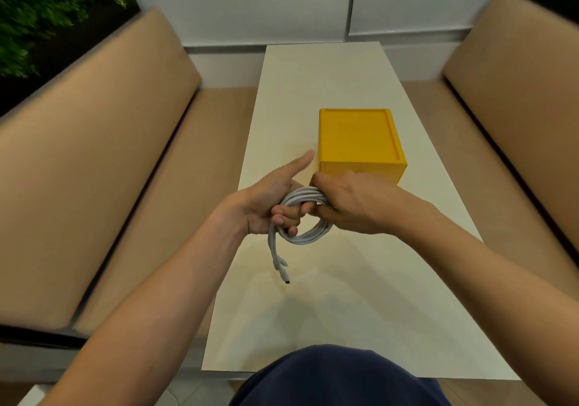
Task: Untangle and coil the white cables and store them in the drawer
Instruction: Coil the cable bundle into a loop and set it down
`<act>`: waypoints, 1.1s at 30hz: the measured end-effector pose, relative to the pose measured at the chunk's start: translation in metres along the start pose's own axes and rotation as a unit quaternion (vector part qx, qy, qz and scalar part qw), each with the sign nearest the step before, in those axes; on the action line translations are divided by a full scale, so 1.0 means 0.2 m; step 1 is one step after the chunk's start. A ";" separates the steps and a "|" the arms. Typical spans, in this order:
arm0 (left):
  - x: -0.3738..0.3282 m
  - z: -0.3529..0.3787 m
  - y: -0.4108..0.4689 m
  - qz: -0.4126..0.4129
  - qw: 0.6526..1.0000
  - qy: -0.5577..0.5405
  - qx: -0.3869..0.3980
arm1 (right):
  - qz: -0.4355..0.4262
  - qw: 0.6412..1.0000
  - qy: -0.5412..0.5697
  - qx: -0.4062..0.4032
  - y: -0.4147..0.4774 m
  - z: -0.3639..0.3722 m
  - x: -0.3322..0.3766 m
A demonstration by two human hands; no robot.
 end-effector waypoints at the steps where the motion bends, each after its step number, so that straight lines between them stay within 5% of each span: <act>1: -0.01 -0.01 0.00 0.007 0.999 0.021 -0.028 | 0.000 1.000 -0.005 -0.015 0.00 0.00 0.00; 10: -0.17 -0.08 0.02 0.125 0.960 0.155 -0.195 | 0.042 0.994 0.042 -0.094 -0.03 -0.04 -0.08; 17: -0.30 -0.04 0.00 0.302 0.903 0.269 -0.146 | 0.141 0.971 0.164 -0.101 -0.03 -0.08 -0.26; 24: -0.38 -0.01 0.01 0.317 0.855 0.350 -0.214 | 0.152 0.970 0.126 -0.146 -0.03 -0.15 -0.27; 33: -0.33 -0.01 0.03 0.315 0.942 0.049 -0.103 | 0.163 0.948 0.246 -0.122 0.00 -0.12 -0.25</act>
Point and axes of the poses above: each hand's wrist, its own y-axis towards the middle knuckle, its own z-axis out of the palm, x = y × z, the point moved 9 cm from there along y, towards the middle knuckle, and after that the axes turned 14 degrees about z, right-handed, at the moved point
